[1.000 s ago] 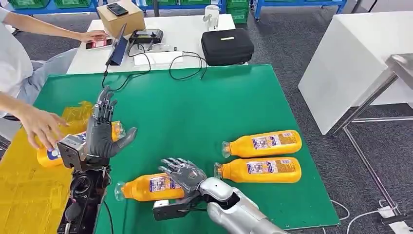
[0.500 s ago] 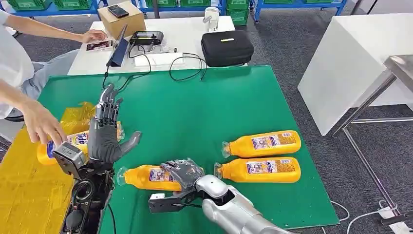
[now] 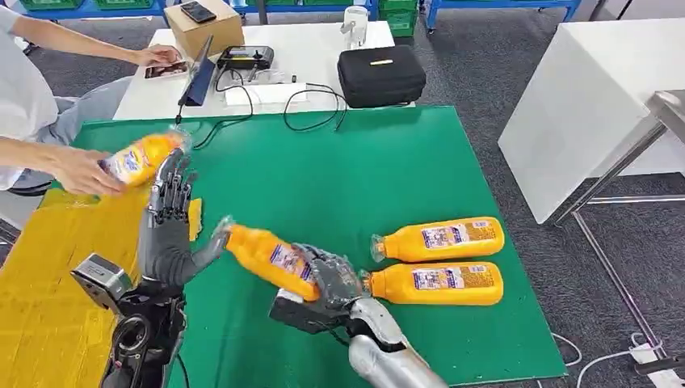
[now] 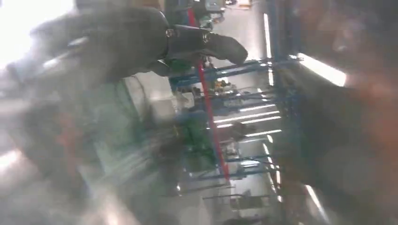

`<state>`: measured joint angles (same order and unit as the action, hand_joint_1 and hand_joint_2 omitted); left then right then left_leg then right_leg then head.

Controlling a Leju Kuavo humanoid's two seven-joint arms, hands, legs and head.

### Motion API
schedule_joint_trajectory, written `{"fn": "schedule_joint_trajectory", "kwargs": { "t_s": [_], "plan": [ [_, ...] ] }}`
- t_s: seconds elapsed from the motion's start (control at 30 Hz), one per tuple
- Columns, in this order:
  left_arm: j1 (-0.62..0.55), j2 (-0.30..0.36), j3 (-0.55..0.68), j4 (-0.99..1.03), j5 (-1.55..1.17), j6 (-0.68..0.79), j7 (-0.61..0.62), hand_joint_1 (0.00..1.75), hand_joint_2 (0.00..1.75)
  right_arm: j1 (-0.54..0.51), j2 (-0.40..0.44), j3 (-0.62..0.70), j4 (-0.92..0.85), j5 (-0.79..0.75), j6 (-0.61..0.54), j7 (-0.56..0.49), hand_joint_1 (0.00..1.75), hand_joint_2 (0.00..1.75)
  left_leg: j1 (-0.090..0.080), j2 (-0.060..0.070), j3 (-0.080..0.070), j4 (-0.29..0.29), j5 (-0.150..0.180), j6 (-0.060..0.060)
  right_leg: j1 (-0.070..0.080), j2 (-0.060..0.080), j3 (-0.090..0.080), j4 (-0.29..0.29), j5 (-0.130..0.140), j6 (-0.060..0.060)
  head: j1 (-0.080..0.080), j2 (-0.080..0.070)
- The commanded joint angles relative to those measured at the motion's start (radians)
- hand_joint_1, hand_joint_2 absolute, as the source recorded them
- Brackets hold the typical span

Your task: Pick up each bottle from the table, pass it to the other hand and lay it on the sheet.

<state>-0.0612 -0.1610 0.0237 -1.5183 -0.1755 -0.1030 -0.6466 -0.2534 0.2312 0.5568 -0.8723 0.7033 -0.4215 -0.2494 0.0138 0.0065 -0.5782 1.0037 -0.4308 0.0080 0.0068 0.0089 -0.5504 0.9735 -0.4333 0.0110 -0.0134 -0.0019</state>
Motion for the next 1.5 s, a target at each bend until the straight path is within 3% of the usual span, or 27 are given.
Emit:
{"fn": "schedule_joint_trajectory", "kwargs": {
  "t_s": [0.03,0.13,0.37,0.93,1.23,1.37,1.5],
  "plan": [
    [-0.024,-0.01,-0.081,0.043,0.033,0.0,0.115,0.0,1.75,0.223,0.029,-0.386,-0.618,-0.229,-0.115,-0.211,1.75,1.75,-0.001,-0.008,-0.007,0.001,0.0,0.001,-0.001,-0.008,-0.005,0.002,-0.002,0.002,0.0,0.0],
    [-0.045,0.009,-0.126,0.07,0.039,-0.02,0.143,0.0,1.75,0.247,0.029,-0.394,-0.638,-0.258,-0.091,-0.238,1.75,1.75,-0.001,-0.013,-0.007,0.001,0.0,0.001,-0.002,-0.012,-0.005,0.001,-0.003,0.002,0.0,0.0],
    [-0.056,0.038,-0.196,0.091,0.034,-0.06,0.189,0.0,1.75,0.226,0.038,-0.342,-0.542,-0.241,-0.044,-0.25,1.75,1.75,-0.001,-0.007,-0.01,-0.001,0.0,0.0,-0.001,-0.006,-0.009,0.0,-0.001,0.001,0.0,0.0],
    [-0.057,0.037,-0.2,0.092,0.034,-0.06,0.189,0.0,1.75,0.225,0.042,-0.336,-0.534,-0.24,-0.043,-0.251,1.75,1.75,-0.001,-0.006,-0.01,-0.001,0.0,0.0,-0.001,-0.005,-0.009,0.0,-0.001,0.002,0.0,0.0],
    [-0.067,0.051,-0.237,0.113,0.045,-0.075,0.206,0.0,1.75,0.18,0.029,-0.168,-0.367,-0.064,-0.025,-0.227,1.75,1.75,-0.001,-0.004,-0.009,-0.002,0.0,0.0,-0.001,-0.003,-0.008,-0.002,0.0,0.001,0.0,0.0],
    [-0.099,0.047,-0.245,0.16,0.087,-0.109,0.214,0.0,1.75,0.159,0.036,-0.025,-0.255,0.075,-0.1,-0.269,1.75,1.75,-0.001,-0.003,-0.009,-0.002,0.0,0.0,-0.001,-0.002,-0.008,-0.001,0.0,0.001,0.0,0.0],
    [-0.13,0.047,-0.255,0.208,0.131,-0.136,0.211,0.0,1.75,0.113,0.035,0.082,-0.119,0.062,-0.129,-0.308,1.75,1.75,0.0,-0.003,-0.009,-0.002,0.0,0.0,0.0,-0.002,-0.008,-0.002,0.001,0.001,0.0,0.0]
  ]
}}
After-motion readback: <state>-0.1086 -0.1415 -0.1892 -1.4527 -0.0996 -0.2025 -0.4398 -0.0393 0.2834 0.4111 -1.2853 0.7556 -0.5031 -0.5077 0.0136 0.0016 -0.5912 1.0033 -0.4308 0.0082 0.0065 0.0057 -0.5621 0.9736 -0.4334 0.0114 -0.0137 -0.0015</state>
